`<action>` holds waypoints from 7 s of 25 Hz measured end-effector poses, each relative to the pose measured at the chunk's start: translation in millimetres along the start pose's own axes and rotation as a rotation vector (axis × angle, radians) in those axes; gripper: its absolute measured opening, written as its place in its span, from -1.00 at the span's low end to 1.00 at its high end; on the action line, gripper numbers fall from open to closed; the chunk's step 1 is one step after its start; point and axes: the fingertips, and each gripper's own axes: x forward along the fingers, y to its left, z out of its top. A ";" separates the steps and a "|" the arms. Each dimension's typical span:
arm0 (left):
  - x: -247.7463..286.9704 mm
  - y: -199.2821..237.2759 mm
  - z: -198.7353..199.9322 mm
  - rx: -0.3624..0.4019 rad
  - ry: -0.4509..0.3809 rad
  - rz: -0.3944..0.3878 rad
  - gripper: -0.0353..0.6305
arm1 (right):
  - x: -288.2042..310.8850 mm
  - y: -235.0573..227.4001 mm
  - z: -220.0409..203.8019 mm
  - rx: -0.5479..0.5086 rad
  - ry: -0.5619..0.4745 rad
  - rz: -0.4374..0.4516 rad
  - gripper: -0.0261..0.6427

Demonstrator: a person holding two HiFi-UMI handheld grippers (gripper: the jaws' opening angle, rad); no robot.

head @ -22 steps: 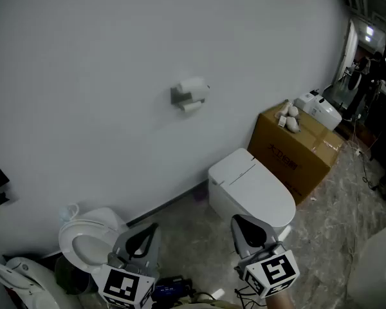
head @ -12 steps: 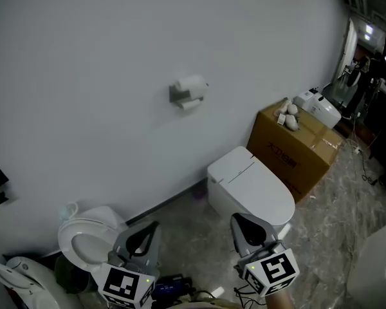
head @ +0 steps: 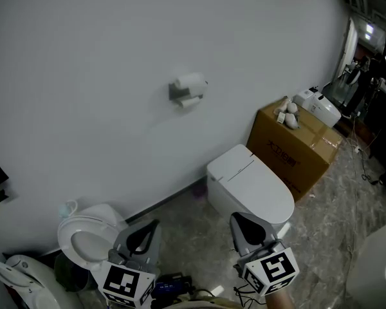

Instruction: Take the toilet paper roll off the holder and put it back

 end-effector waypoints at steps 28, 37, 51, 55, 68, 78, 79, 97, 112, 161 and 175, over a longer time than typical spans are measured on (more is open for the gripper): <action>-1.7 -34.1 -1.9 -0.011 0.014 0.039 -0.68 | -21.8 -16.0 -12.7 0.059 -0.015 0.060 -0.58; 12.4 -52.7 -0.2 -0.003 -0.009 0.002 -0.68 | -30.7 -23.1 -17.1 0.051 -0.026 0.047 -0.58; 62.5 -35.8 3.1 0.006 -0.036 -0.039 -0.68 | -2.9 -56.2 -18.6 0.044 -0.033 -0.002 -0.58; 83.9 -16.5 3.8 0.019 -0.033 -0.044 -0.68 | 24.2 -67.6 -19.2 0.041 -0.026 -0.009 -0.58; 164.5 65.1 11.9 0.017 -0.015 -0.047 -0.68 | 127.9 -103.1 -6.4 0.043 -0.003 -0.011 -0.58; 225.7 121.6 19.1 0.021 -0.009 -0.076 -0.68 | 202.4 -134.5 4.1 0.048 0.004 -0.039 -0.58; 230.9 126.5 19.6 0.023 -0.009 -0.080 -0.68 | 209.7 -136.4 5.4 0.046 0.004 -0.039 -0.58; 298.5 204.6 9.1 -0.023 0.021 -0.115 -0.68 | 319.4 -157.7 2.1 0.043 0.043 -0.040 -0.58; 327.0 226.0 4.2 -0.022 0.000 -0.117 -0.63 | 345.8 -169.0 2.9 0.038 0.047 -0.033 -0.58; 496.2 257.8 59.2 0.027 0.003 -0.031 -0.38 | 378.1 -257.9 10.8 0.017 0.027 0.041 -0.58; 514.2 257.9 64.9 0.001 0.006 -0.019 -0.53 | 379.8 -269.2 6.1 0.024 0.033 0.042 -0.58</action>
